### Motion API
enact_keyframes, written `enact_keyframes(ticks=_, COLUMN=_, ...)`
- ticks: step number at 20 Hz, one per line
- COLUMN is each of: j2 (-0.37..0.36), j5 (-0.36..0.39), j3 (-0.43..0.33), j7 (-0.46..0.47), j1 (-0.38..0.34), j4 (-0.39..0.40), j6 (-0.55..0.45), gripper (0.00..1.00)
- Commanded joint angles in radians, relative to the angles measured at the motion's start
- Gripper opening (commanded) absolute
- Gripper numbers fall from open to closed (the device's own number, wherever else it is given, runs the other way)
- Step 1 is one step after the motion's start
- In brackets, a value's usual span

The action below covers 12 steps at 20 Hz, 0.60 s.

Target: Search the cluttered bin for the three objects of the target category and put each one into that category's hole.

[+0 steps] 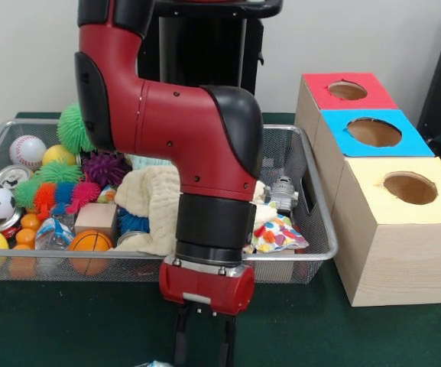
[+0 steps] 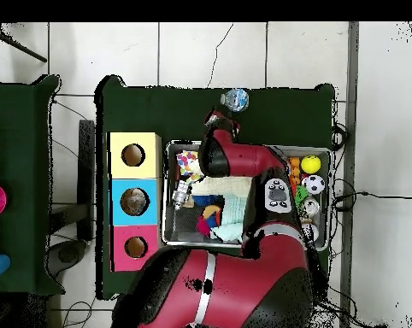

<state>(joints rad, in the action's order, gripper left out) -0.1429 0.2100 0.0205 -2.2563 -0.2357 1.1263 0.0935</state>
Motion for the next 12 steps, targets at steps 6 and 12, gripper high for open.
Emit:
enact_keyframes(ticks=6, j2=0.021, j5=-0.013, j3=0.065, j7=-0.085, j1=0.049, j4=0.054, j6=-0.034, gripper=1.0)
enact_keyframes(ticks=12, j2=0.054, j5=-0.032, j3=0.16, j7=-0.087, j1=0.07, j4=0.006, j6=-0.005, gripper=1.0)
